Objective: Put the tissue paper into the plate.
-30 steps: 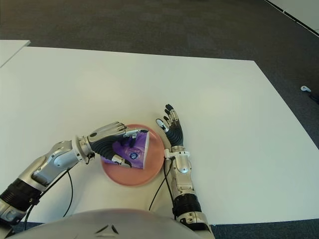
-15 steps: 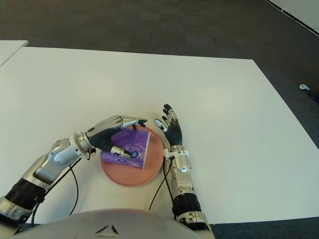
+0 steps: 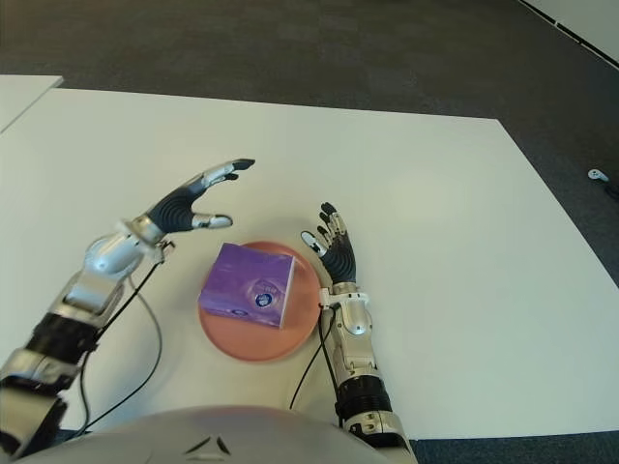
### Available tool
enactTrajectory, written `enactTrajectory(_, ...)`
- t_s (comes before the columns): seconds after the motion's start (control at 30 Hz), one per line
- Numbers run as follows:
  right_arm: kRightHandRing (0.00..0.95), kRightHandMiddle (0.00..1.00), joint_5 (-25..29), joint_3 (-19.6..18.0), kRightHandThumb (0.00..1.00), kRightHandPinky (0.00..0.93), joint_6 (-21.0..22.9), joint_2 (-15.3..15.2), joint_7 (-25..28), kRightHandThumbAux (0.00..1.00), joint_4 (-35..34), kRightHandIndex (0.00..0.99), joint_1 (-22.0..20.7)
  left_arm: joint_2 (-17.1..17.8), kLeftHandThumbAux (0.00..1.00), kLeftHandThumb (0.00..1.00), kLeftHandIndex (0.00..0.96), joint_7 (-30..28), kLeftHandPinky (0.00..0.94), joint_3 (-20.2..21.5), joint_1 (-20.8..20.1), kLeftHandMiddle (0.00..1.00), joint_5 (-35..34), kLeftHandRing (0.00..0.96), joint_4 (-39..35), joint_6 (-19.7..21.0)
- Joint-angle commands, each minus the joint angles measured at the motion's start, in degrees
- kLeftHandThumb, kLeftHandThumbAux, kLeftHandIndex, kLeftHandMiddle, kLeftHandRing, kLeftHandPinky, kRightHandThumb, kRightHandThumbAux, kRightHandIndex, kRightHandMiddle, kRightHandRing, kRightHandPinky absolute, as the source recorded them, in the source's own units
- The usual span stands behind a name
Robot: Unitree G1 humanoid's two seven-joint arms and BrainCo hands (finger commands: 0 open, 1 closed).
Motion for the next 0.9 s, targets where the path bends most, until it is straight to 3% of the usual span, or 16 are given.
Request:
enactTrajectory(0.03, 0.0, 0.0, 0.79, -0.68, 0.0, 0.0, 4.93, 0.11, 0.19, 0.573, 4.29, 0.0, 4.14, 1.91, 0.416, 0.034, 0.0, -1.97, 0.0, 8.52, 25.97, 0.0, -14.61, 0.0, -27.01, -3.55)
enactTrajectory(0.13, 0.0, 0.0, 0.77, -0.69, 0.0, 0.0, 5.0, 0.14, 0.24, 0.571, 4.24, 0.0, 4.07, 0.77, 0.376, 0.032, 0.0, -3.35, 0.0, 7.48, 16.22, 0.0, -19.86, 0.0, -20.97, 6.54)
enactTrajectory(0.2, 0.0, 0.0, 0.69, -0.72, 0.0, 0.0, 4.8, 0.1, 0.36, 0.569, 4.35, 0.0, 3.99, -0.41, 0.333, 0.024, 0.0, -3.34, 0.0, 7.4, 12.14, 0.0, -21.3, 0.0, -17.93, 9.66)
enactTrajectory(0.3, 0.0, 0.0, 0.69, -0.71, 0.0, 0.0, 4.72, 0.05, 0.41, 0.568, 4.33, 0.0, 3.98, -0.94, 0.291, 0.023, 0.0, -4.14, 0.0, 8.61, 9.47, 0.0, -23.57, 0.0, -15.78, 11.85)
enactTrajectory(0.63, 0.0, 0.0, 0.32, -0.65, 0.0, 0.0, 4.79, 0.4, 0.13, 0.567, 4.02, 0.0, 4.1, -1.27, 0.191, 0.1, 0.0, -7.89, 0.0, 16.62, 12.93, 0.0, -35.05, 0.0, -19.57, 17.05)
enactTrajectory(0.73, 0.0, 0.0, 0.27, -0.62, 0.0, 0.0, 4.68, 0.45, 0.21, 0.566, 3.83, 0.0, 4.32, -2.12, 0.188, 0.121, 0.0, -7.7, 0.0, 17.43, 13.41, 0.0, -35.42, 0.0, -20.28, 17.49)
enactTrajectory(0.9, 0.0, 0.0, 0.15, -0.45, 0.0, 0.0, 4.88, 0.47, 0.28, 0.563, 3.16, 0.0, 4.57, -4.4, 0.21, 0.12, 0.0, -3.84, 0.0, 18.59, 13.74, 0.0, -28.4, 0.0, -20.08, 13.93)
